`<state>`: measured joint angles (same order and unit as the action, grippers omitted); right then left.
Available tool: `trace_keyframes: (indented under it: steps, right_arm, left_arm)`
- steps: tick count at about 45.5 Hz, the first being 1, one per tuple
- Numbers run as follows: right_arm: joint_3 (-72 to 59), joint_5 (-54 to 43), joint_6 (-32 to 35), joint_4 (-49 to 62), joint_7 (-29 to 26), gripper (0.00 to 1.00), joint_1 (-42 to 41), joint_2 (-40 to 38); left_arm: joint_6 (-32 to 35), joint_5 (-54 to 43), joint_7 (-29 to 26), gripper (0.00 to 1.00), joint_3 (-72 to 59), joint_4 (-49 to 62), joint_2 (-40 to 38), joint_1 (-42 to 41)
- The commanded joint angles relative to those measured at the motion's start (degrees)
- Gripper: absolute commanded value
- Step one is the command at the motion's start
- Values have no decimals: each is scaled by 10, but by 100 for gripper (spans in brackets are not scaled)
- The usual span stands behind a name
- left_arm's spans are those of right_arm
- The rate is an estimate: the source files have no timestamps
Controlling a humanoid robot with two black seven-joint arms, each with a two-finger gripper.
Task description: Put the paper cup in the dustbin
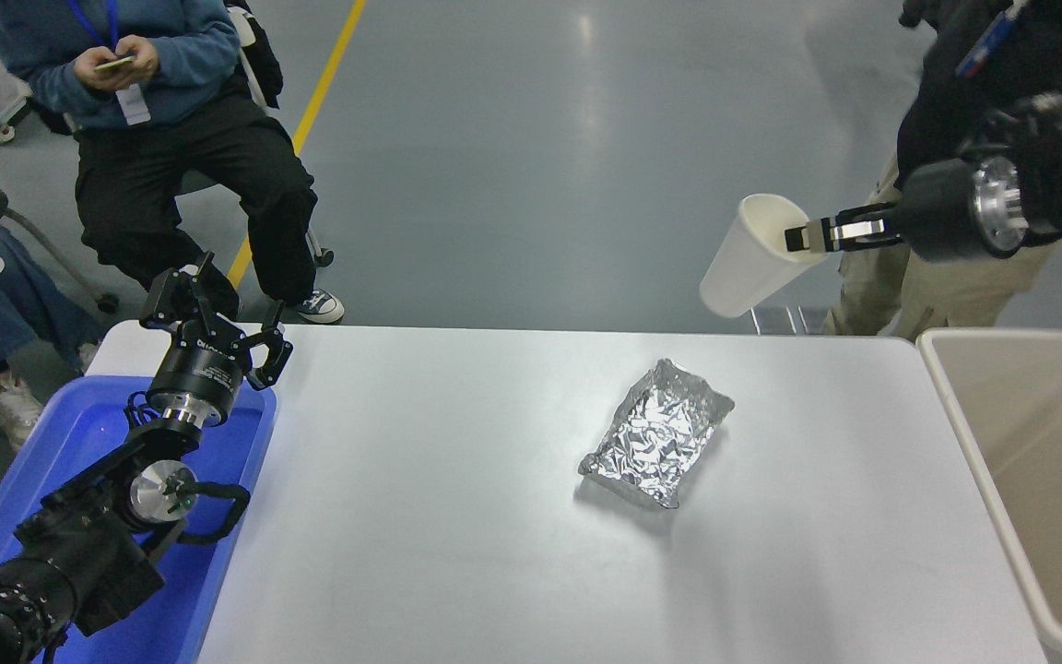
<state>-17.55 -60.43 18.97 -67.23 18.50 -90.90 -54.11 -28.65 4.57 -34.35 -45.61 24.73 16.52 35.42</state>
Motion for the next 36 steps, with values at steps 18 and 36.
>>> trace_keyframes:
  steps: [18,36]
  right_arm:
    - [142,159,-76,134,6,0,261,-88]
    - [142,395,-148,220,6,0,385,-56]
  left_arm:
    - [0,0,0,100,0,1,0,0]
    - [0,0,0,100,0,0,0,0]
